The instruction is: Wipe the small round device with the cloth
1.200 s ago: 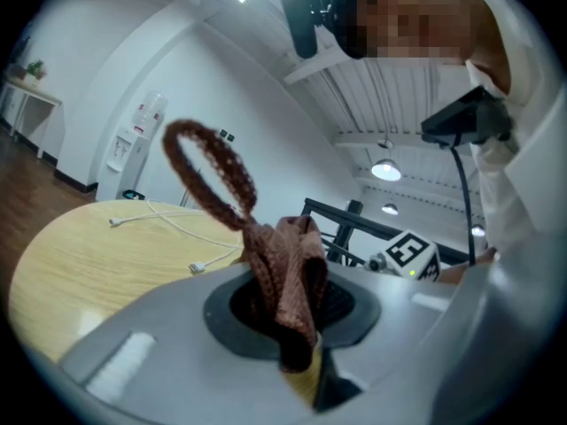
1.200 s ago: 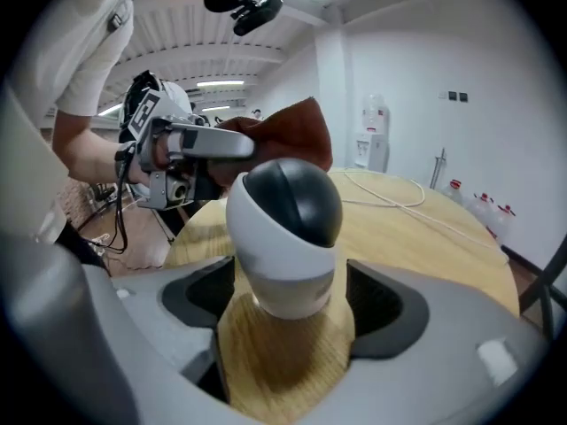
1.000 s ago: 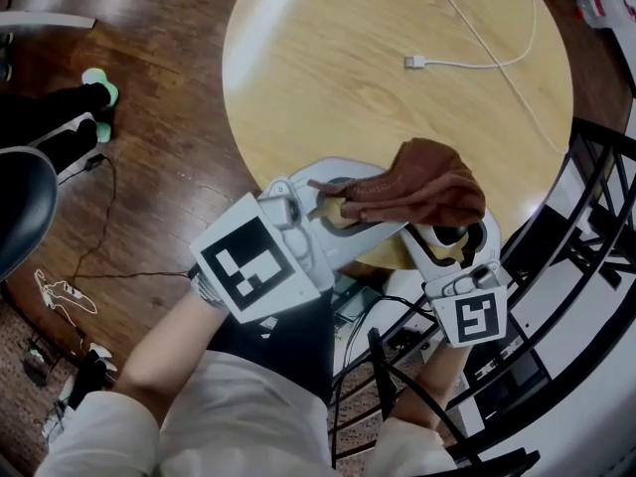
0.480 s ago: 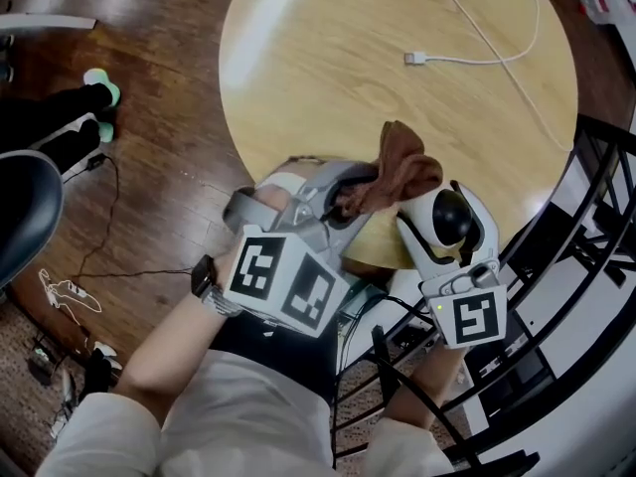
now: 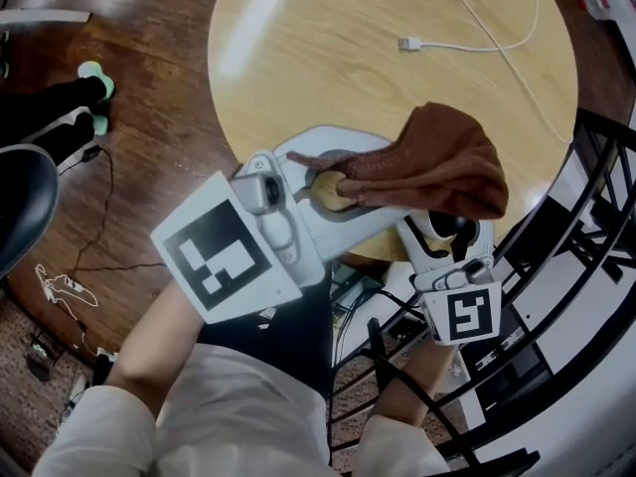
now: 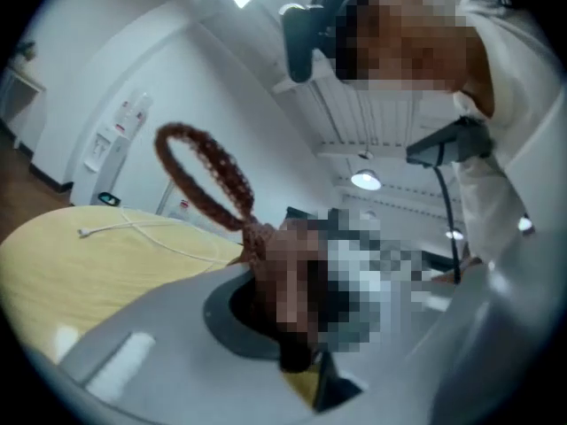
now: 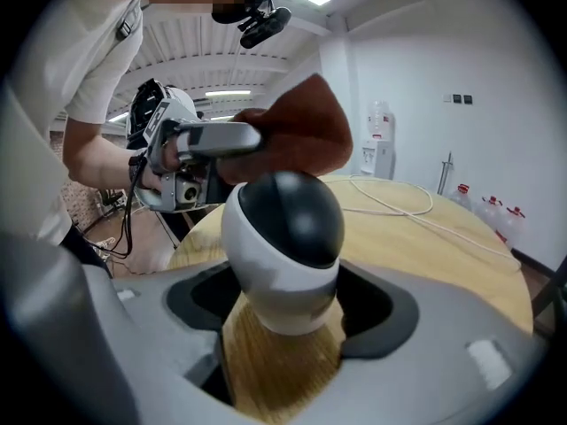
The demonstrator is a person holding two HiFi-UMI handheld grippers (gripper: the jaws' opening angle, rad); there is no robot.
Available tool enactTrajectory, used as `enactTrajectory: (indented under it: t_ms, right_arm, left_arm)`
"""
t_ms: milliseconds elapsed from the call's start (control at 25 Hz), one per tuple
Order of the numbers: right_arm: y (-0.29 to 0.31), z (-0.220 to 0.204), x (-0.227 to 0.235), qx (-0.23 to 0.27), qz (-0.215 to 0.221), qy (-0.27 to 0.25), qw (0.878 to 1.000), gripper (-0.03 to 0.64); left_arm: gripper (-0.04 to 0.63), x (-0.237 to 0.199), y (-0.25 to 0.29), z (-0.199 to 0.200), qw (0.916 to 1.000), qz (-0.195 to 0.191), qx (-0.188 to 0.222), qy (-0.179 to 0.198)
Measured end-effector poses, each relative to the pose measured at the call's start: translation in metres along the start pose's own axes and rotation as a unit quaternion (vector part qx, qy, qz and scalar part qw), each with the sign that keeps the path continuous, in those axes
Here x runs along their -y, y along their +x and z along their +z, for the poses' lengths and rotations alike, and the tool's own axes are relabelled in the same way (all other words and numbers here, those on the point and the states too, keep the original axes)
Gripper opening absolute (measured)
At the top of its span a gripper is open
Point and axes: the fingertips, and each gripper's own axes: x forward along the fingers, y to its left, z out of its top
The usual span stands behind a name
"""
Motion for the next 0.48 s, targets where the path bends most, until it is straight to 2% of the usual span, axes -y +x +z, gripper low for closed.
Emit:
enactTrajectory:
  t_ms: [80,160,320,400,480]
  right_arm:
    - [0.0,0.0,0.0,0.002,0.0,0.0,1.0,0.341]
    - [0.0,0.0,-0.001,0.002,-0.001,0.0,1.0,0.34]
    - [-0.001,0.001,0.0,0.004,-0.002,0.002,1.0,0.341]
    - [-0.001,0.0,0.0,0.004,-0.004,0.003,1.0,0.341]
    - [-0.001,0.001,-0.002,0.002,-0.005,0.003,1.0,0.341]
  left_arm:
    - [0.071,0.016,0.01,-0.013,0.9981,-0.033,-0.038,0.034]
    - [0.071,0.02,0.016,-0.024,0.9957,-0.05,-0.062,0.049]
    - [0.069,0.009,0.021,-0.043,0.9941,-0.06,-0.089,0.011]
    - [0.07,0.004,0.023,-0.062,0.9889,-0.088,-0.118,0.021]
    - [0.07,0.001,0.022,-0.077,0.9788,-0.101,-0.168,0.059]
